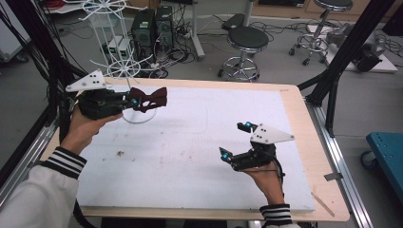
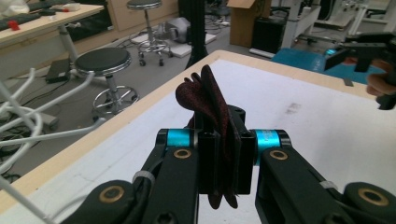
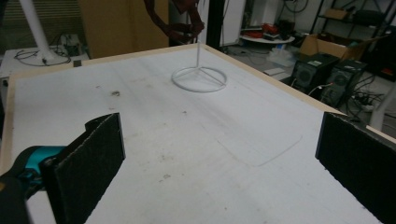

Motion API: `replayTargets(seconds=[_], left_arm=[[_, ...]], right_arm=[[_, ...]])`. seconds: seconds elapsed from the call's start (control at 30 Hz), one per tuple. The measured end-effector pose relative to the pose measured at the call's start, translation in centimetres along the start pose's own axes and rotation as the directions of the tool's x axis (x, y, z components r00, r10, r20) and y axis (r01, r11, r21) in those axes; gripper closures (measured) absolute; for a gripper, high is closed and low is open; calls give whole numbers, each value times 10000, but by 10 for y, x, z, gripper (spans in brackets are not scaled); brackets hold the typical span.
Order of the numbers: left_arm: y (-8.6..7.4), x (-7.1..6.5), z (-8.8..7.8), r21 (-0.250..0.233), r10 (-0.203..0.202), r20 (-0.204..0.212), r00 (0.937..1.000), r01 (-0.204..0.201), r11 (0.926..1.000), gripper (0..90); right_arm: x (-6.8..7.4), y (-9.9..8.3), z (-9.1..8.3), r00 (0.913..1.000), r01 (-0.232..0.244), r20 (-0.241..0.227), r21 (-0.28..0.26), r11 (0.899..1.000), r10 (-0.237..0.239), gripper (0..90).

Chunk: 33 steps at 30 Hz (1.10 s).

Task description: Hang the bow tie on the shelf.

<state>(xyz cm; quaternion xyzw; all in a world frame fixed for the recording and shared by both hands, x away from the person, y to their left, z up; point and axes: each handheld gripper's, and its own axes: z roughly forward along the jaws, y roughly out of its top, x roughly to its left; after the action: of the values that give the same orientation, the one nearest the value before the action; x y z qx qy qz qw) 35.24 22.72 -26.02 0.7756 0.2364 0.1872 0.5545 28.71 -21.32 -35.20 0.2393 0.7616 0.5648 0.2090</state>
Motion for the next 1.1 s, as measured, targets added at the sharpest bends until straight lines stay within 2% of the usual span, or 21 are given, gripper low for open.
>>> replayTargets(seconds=[0.17, 0.37, 0.57, 0.83, 1.0, 1.1], left_arm=[[6, 9, 0, 111, -77, -380, 9992, 81, 9999, 840], [15, 18, 1, 299, -107, -708, 9974, 128, 9995, 840], [26, 28, 3, 654, -125, -1013, 9948, 192, 9977, 840], [35, 42, 9, 1180, -220, -1536, 9879, 404, 9922, 840], [36, 51, 15, 1475, -282, -1903, 9813, 570, 9874, 840], [35, 55, 18, 1612, -331, -2011, 9790, 664, 9847, 840]], right_arm=[[-2, -14, -10, 9983, -362, 445, -339, 9988, 377, 6], [-2, -29, -19, 9930, -512, 1021, -737, 9960, 586, 6], [-1, -43, -23, 9855, -419, 1589, -1107, 9930, 593, 6], [1, -60, -25, 9769, -447, 1997, -1580, 9864, 762, 6], [0, -70, -27, 9704, -522, 2226, -1857, 9812, 938, 6], [-1, -76, -28, 9659, -554, 2391, -1843, 9813, 994, 6]])
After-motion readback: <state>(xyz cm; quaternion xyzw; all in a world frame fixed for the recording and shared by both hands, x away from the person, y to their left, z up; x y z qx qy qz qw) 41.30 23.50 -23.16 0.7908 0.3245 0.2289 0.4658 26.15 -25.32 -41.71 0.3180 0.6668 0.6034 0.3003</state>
